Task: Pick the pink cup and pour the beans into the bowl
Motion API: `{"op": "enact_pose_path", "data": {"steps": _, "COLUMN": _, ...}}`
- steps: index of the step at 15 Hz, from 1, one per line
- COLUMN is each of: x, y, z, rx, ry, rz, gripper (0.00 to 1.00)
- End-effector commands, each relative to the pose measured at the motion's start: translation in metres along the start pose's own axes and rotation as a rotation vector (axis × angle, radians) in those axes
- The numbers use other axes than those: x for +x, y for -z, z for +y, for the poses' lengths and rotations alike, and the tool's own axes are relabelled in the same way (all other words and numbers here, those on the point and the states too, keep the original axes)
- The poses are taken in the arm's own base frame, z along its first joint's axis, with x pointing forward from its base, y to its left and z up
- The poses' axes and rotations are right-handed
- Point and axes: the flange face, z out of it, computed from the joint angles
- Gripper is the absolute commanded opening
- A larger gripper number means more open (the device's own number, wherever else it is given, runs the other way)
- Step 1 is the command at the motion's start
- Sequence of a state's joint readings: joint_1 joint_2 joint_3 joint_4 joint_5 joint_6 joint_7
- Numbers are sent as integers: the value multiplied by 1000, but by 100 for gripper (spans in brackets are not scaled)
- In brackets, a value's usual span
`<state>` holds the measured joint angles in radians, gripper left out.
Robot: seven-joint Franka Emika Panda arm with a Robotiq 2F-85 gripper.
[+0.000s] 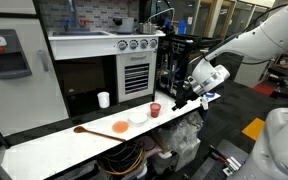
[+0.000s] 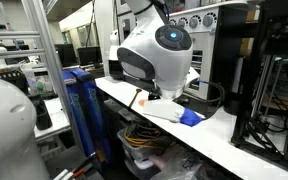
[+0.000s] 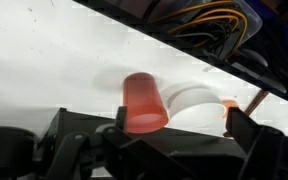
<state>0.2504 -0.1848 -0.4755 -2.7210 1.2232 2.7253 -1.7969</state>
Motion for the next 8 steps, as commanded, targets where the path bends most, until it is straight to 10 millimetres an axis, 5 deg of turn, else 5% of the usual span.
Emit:
{"op": "enact_pose_path", "data": {"steps": 1, "x": 2, "y": -10, "z": 16, "rx": 22, "ry": 51, "rz": -9, "gripper": 100}}
{"op": "enact_pose_path", "data": {"steps": 8, "x": -18, "y": -19, "z": 40, "rx": 64, "ry": 152, "rz": 65, "gripper": 100}}
